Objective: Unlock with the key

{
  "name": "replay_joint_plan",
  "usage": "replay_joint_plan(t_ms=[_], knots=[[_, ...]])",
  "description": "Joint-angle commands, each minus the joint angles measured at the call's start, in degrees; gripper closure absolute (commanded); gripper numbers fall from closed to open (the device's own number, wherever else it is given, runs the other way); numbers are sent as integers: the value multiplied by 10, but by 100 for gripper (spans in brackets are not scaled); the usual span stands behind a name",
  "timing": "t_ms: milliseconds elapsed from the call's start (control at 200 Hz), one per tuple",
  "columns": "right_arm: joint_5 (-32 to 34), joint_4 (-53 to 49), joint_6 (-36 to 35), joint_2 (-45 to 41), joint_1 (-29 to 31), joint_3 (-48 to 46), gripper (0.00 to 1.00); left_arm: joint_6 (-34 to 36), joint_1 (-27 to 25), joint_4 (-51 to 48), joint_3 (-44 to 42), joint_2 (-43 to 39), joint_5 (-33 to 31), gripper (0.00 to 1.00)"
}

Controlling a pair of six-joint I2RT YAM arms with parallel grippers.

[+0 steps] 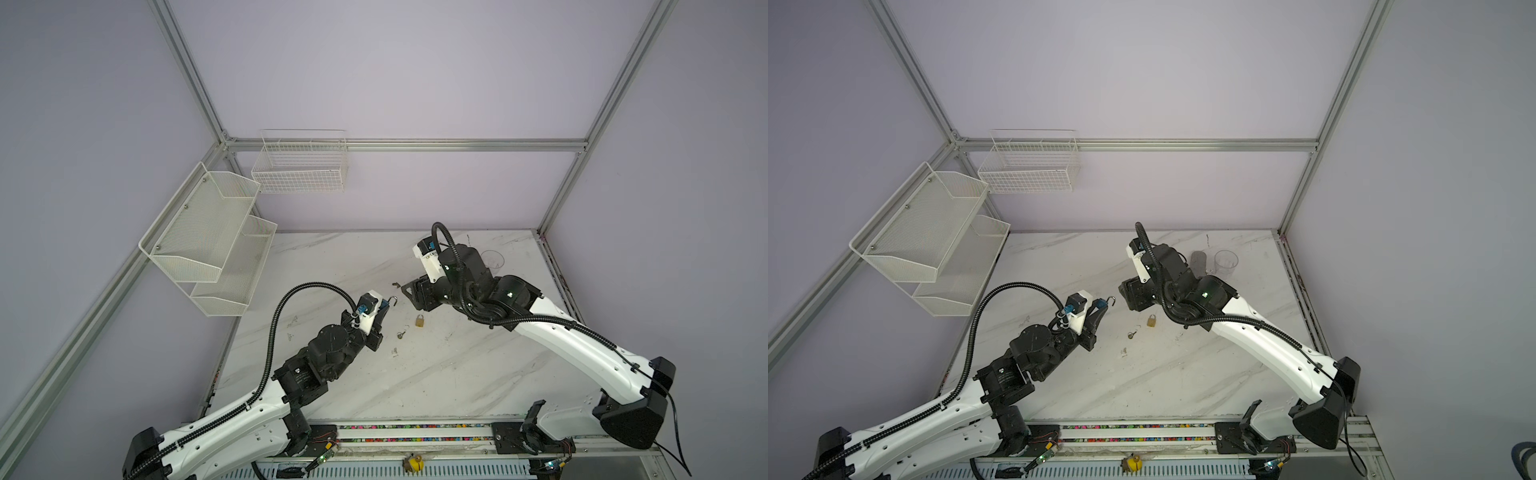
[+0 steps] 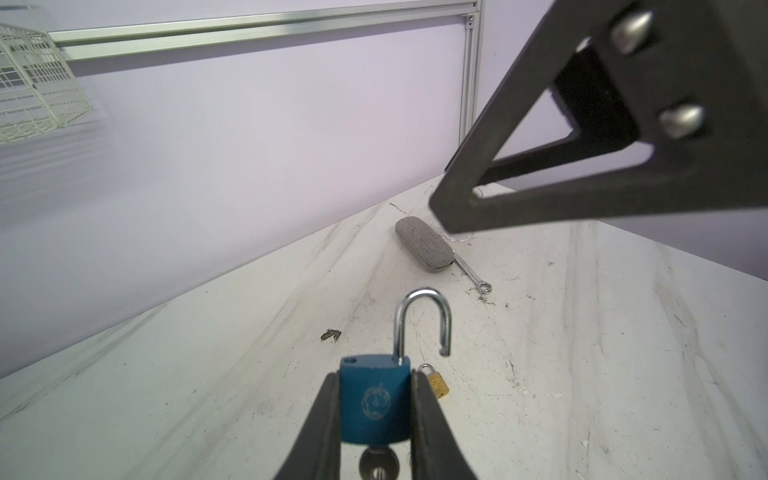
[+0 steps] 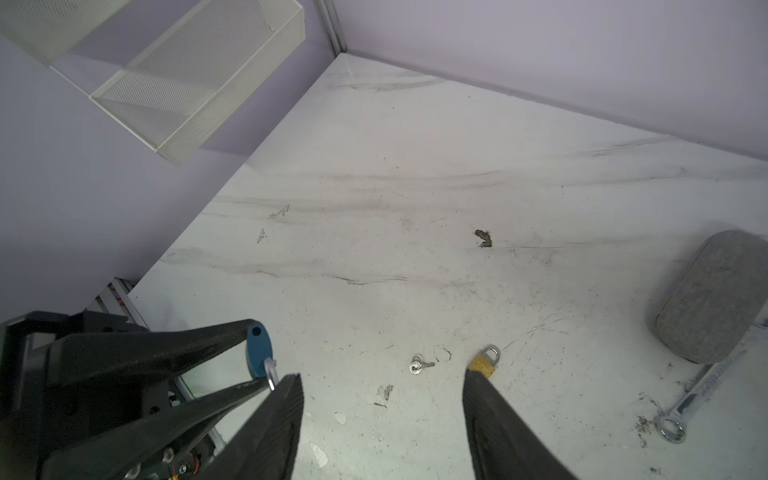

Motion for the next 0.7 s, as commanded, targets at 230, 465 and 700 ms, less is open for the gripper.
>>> replay_joint_plan(t_ms=[230, 465, 700], knots=[[42, 83, 70, -78, -21, -112, 31, -230, 9, -253, 59, 25, -133, 100], [7, 192, 126, -97, -23, -218, 31, -326, 54, -317, 57, 71, -88, 100], [-5, 273, 181, -94, -23, -312, 30, -354, 91, -313, 60, 151, -24, 100]])
